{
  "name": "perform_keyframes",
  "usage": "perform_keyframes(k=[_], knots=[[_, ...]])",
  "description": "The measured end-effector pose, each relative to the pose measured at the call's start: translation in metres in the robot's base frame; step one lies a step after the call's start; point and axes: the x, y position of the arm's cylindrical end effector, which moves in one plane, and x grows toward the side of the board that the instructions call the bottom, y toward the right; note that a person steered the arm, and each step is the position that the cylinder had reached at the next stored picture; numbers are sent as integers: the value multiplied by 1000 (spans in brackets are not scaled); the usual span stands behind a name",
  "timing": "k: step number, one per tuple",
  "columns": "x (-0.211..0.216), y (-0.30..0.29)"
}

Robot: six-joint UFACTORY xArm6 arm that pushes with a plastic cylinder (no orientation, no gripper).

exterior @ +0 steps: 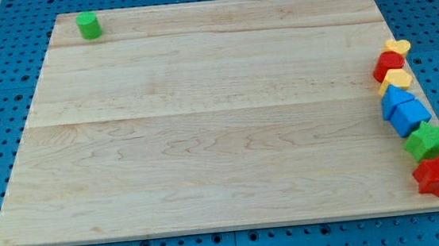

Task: Move the red star parallel to the left of the blue cube

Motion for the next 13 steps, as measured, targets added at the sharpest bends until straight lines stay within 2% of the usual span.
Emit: perform_keyframes(k=[1, 2, 3, 4, 5, 6, 7, 9, 10, 11, 12, 13], knots=[[31, -11], [50, 22], [62, 15], [34, -69], [-21, -168], [-5, -206], [36, -189], [8, -318], [-11, -327], [32, -332], [38, -277], [18, -270]])
